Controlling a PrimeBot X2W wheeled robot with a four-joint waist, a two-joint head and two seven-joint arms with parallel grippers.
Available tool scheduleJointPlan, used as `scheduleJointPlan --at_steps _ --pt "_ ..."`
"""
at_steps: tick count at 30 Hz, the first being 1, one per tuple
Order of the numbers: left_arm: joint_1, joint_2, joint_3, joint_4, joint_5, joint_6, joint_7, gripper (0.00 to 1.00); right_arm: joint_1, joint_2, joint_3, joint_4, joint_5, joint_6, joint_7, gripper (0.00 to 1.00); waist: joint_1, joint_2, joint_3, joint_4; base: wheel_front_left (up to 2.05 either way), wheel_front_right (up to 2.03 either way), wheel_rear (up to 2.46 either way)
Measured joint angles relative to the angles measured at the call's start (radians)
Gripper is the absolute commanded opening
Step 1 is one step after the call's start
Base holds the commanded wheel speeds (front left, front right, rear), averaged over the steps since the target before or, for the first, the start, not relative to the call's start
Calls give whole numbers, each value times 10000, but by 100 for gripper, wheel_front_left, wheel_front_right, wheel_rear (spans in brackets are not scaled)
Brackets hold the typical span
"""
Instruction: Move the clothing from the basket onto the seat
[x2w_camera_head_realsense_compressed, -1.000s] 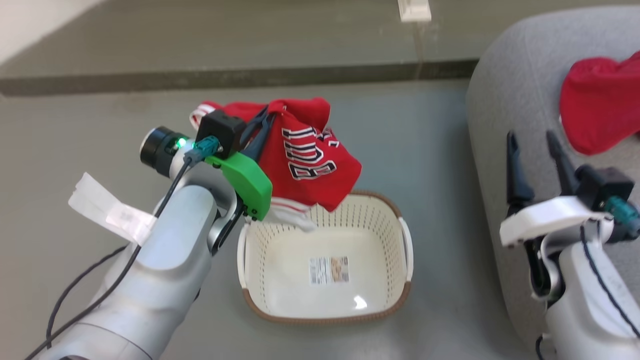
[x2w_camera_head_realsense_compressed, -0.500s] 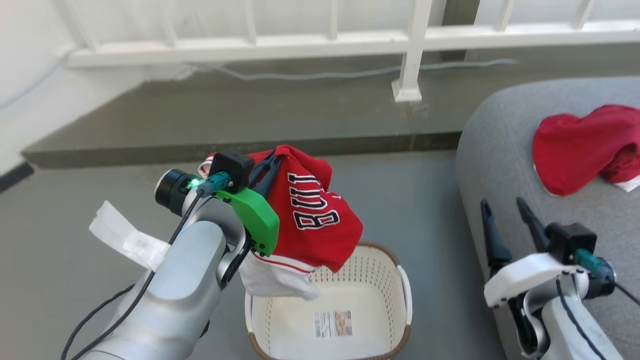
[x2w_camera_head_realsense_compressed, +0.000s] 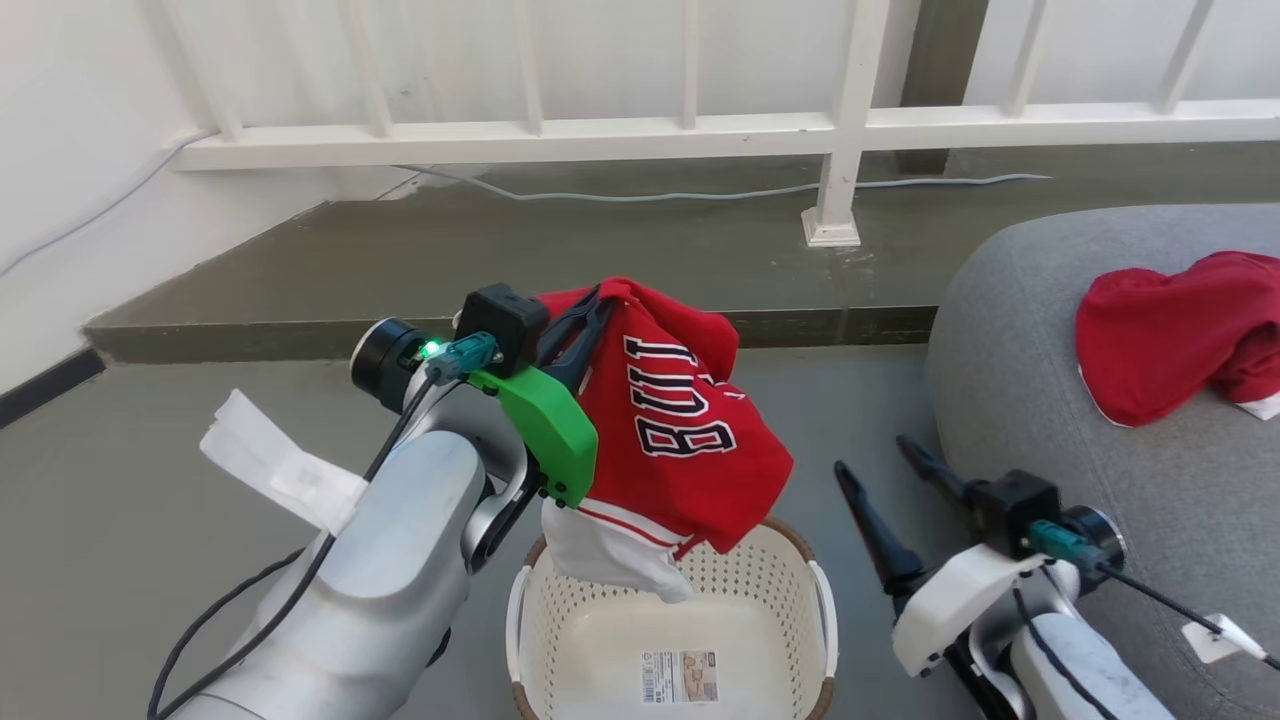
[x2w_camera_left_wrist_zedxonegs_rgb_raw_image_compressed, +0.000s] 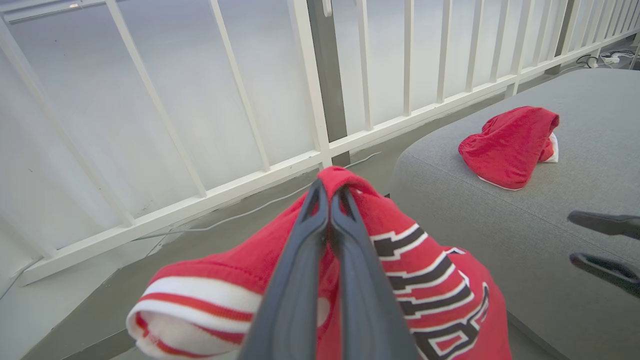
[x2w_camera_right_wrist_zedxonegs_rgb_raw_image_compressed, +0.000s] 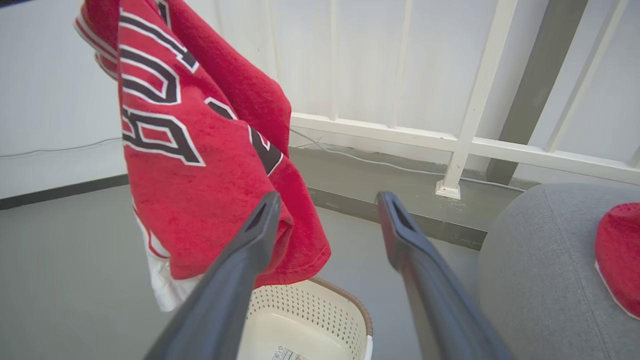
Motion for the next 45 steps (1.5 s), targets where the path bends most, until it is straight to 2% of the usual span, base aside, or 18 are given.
scheduleJointPlan --at_steps 17,26,44,45 --pt "-363 -44 -318 -972 -17 15 286 0 -691 -151 1847 1160 134 73 330 100 0 0 141 761 0 0 0" --pt "-367 -44 -430 -1331 -19 105 439 0 -1259 -357 2368 1810 320 73 324 100 0 0 214 870 0 0 0" --pt "-374 -44 -593 -1904 -75 288 675 0 -2456 -336 3599 2077 226 75 -130 100 1 0 354 1035 0 0 0" --pt "-374 -44 -594 -1910 -75 330 681 0 -2464 -326 3682 2123 228 75 -130 78 1 0 360 1035 0 0 0"
